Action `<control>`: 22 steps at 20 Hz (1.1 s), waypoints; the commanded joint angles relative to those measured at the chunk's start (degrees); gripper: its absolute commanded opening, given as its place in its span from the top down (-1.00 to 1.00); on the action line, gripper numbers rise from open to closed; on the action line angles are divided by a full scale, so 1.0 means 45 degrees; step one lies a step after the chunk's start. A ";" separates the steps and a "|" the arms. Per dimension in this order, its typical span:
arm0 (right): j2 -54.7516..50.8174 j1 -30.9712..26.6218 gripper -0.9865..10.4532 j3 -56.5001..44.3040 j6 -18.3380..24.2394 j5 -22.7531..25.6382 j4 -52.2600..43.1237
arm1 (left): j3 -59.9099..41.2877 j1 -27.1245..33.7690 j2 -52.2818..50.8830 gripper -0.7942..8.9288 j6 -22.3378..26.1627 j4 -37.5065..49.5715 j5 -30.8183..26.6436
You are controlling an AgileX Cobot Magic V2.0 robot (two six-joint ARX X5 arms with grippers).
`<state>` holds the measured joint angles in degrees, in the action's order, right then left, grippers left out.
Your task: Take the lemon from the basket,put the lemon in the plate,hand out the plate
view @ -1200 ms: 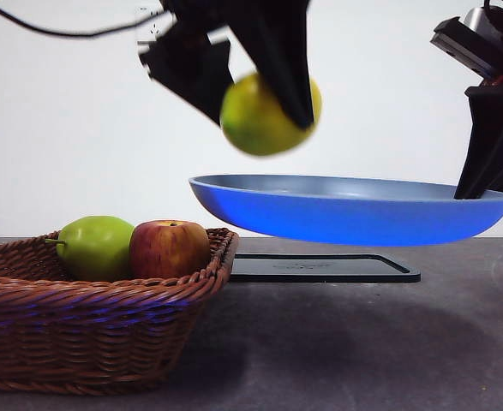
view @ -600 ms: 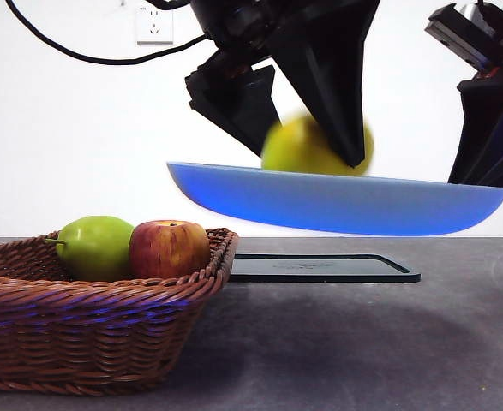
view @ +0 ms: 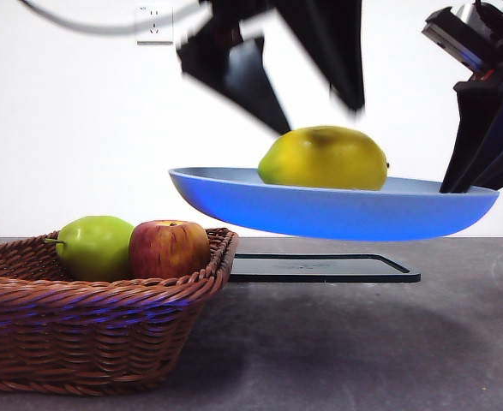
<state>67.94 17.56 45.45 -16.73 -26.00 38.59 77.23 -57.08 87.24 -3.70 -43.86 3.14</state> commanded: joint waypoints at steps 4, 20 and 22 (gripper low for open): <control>0.1972 -0.0301 0.82 0.2011 0.0364 -0.0029 0.0219 | 0.0340 0.0155 -0.1647 0.09 -0.0131 -0.0787 -0.0121; 1.0812 -0.2283 0.82 1.0977 0.0486 0.0243 0.0432 | 0.0340 0.0534 -0.4143 0.09 -0.0267 -0.3196 -0.1462; 1.1536 -0.2307 0.82 1.1118 0.0131 0.0233 -0.0442 | 0.0340 0.0534 -0.4143 0.09 -0.0306 -0.3099 -0.1715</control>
<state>118.78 7.14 93.95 -14.76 -24.45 37.26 77.95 -54.33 68.03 -4.56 -58.54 -4.23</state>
